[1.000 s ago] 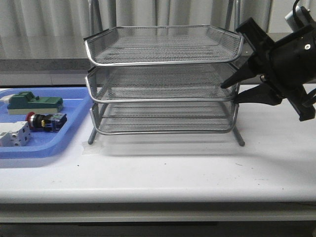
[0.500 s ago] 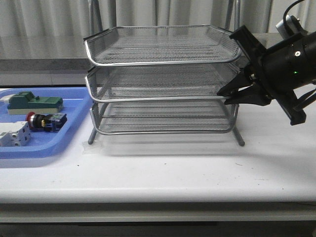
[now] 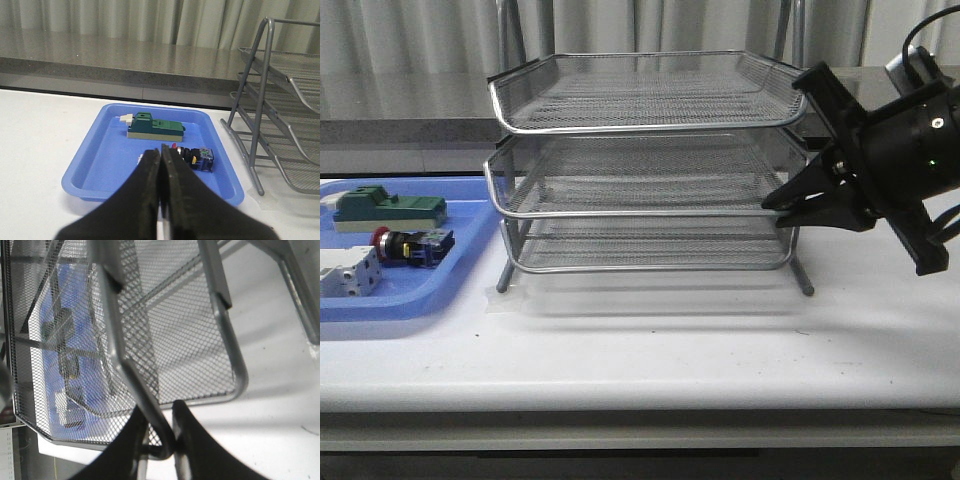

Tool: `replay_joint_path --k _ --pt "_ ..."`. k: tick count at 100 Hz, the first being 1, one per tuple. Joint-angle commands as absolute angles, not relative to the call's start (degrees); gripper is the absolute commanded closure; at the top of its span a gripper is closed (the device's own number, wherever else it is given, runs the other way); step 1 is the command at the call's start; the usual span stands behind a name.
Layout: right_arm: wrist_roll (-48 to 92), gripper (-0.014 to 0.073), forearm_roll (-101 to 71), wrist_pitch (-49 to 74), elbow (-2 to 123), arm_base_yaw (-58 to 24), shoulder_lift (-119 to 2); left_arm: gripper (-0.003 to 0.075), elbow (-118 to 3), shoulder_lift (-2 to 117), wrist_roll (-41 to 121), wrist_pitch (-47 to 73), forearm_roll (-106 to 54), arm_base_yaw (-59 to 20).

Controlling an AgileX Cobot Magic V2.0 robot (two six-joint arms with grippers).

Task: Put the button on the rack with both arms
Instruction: 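Pull the middle wire tray out toward the robot with the right gripper, release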

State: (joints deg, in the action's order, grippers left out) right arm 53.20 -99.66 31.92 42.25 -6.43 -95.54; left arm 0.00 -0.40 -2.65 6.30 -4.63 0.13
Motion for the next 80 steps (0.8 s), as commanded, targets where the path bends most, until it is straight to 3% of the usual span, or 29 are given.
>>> replay_joint_path --k 1,54,66,80 --pt "55.13 0.0655 -96.27 36.96 40.27 -6.79 -91.97 0.074 2.73 -2.16 -2.87 1.4 -4.78 -0.29" --pt "56.02 0.0638 -96.27 37.11 26.88 -6.79 -76.67 0.074 2.73 -2.16 -2.87 1.4 -4.78 -0.29" --pt "56.08 0.0538 -96.27 37.17 26.88 -6.79 -76.61 0.074 2.73 -2.16 -2.87 1.4 -4.78 -0.29" --pt "58.47 0.0301 -95.88 39.87 26.88 -6.79 -76.61 0.074 2.73 -2.16 -2.87 1.4 -4.78 -0.29"
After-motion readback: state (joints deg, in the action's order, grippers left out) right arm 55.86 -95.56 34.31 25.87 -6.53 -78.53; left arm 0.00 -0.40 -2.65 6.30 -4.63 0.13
